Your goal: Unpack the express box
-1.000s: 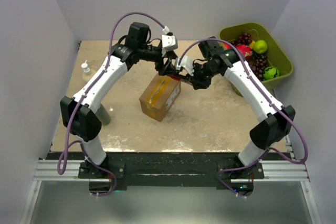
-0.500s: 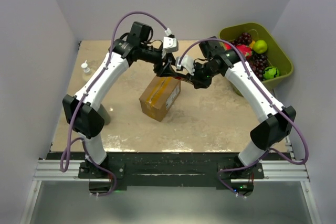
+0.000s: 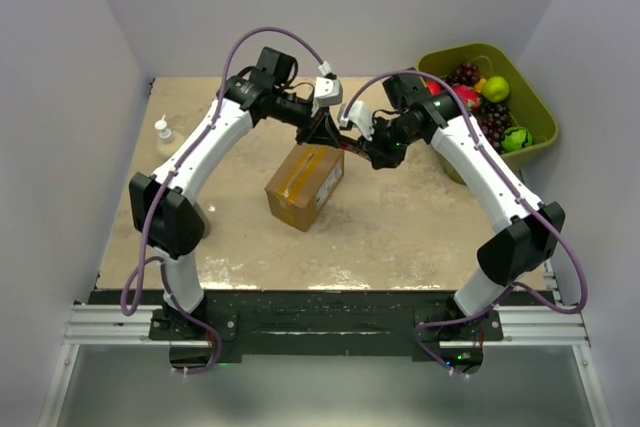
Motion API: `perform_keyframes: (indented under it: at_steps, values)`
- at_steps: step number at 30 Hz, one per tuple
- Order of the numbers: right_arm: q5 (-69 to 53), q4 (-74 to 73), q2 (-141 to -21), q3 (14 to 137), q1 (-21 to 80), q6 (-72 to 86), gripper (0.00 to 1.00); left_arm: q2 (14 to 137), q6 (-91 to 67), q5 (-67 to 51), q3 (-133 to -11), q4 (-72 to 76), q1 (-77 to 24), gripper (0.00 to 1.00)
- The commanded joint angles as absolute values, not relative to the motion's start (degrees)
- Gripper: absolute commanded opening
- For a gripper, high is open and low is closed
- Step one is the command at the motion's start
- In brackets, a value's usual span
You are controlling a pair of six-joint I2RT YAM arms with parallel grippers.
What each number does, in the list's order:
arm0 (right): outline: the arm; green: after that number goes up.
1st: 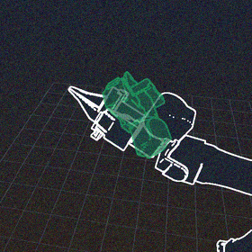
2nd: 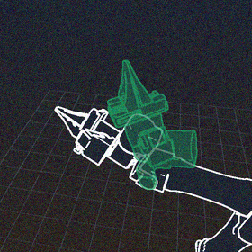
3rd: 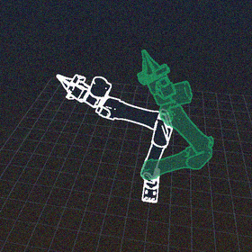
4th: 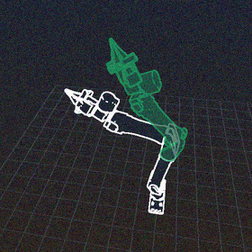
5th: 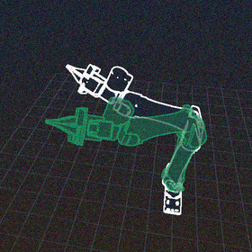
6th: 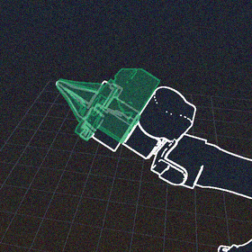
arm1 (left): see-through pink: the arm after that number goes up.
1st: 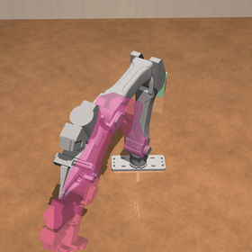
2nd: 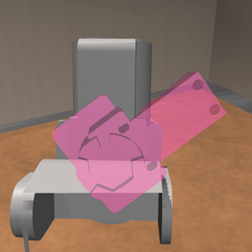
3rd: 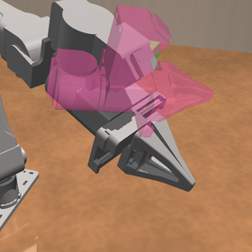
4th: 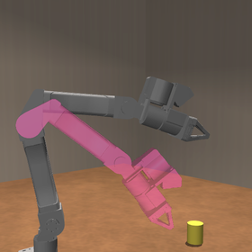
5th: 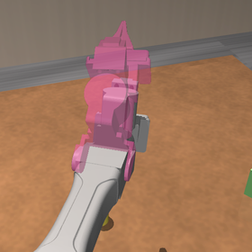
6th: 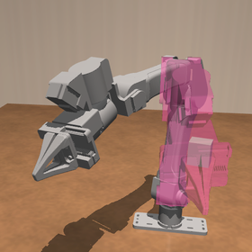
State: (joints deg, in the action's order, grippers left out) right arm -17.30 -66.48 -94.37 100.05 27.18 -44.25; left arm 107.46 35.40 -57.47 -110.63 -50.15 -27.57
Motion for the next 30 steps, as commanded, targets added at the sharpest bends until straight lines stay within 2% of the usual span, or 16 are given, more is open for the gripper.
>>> perform_keyframes:
  at_steps: [1, 2, 3, 5, 6, 8, 9, 11, 12, 13, 14, 15, 17, 26, 30]
  values:
    - [-19.5, -64.1, -91.6, 100.2, 27.5, -42.4, 0.01, 107.1, 31.8, -62.8, -108.5, -46.1, -27.9, 0.0]
    - [-19.9, -63.3, -90.9, 99.1, 27.2, -40.2, 0.11, 106.8, 31.4, -63.7, -106.7, -44.8, -27.8, 0.0]
    - [-22.2, -61.9, -90.6, 98.6, 25.6, -39.5, 0.34, 106.6, 30.3, -64.6, -105.7, -44.0, -27.8, 0.0]
    - [-28.0, -61.3, -89.3, 99.1, 22.8, -38.6, 0.48, 105.3, 28.6, -66.5, -101.6, -40.0, -27.6, 0.0]
    - [-31.3, -60.5, -89.0, 99.7, 19.0, -38.1, 0.62, 104.7, 26.0, -67.1, -100.0, -38.0, -27.4, 0.0]
    - [-39.1, -58.0, -88.7, 100.6, 15.7, -32.6, 0.76, 102.5, 20.8, -69.8, -93.7, -27.4, -25.8, 0.0]
    - [-42.0, -57.2, -89.3, 101.2, 13.6, -31.2, 0.78, 101.5, 12.9, -70.6, -91.2, -22.1, -25.1, 0.0]
    - [-48.1, -57.7, -90.3, 102.9, 13.0, -28.2, 0.79, 98.5, 2.0, -72.1, -82.4, -1.3, -22.7, 0.0]
    - [-50.2, -58.4, -91.4, 103.1, 12.9, -27.8, 0.8, 97.7, -10.5, -72.2, -79.7, 7.3, -22.0, 0.0]
    - [-52.2, -58.4, -91.8, 103.0, 13.0, -27.3, 0.86, 97.0, -16.1, -72.4, -77.3, 14.3, -20.9, 0.0]
    - [-55.9, -58.4, -92.3, 102.3, 12.9, -26.6, 0.88, 97.0, -21.8, -72.4, -73.9, 27.0, -20.6, 0.0]
    - [-57.6, -57.9, -92.9, 101.9, 13.0, -26.3, 0.89, 97.0, -32.9, -72.6, -72.2, 33.5, -20.2, 0.0]
    - [-59.9, -57.4, -93.4, 100.5, 12.9, -24.7, 0.94, 97.3, -42.0, -72.0, -68.8, 49.0, -20.0, 0.0]
    - [-64.2, -50.1, -94.2, 97.0, 12.9, -17.3, 0.92, 98.3, -51.2, -71.7, -69.2, 56.2, -18.2, 0.0]
    - [-67.9, -44.6, -95.5, 96.9, 12.9, -12.0, 0.85, 99.1, -51.5, -72.9, -70.5, 55.7, -18.2, 0.0]
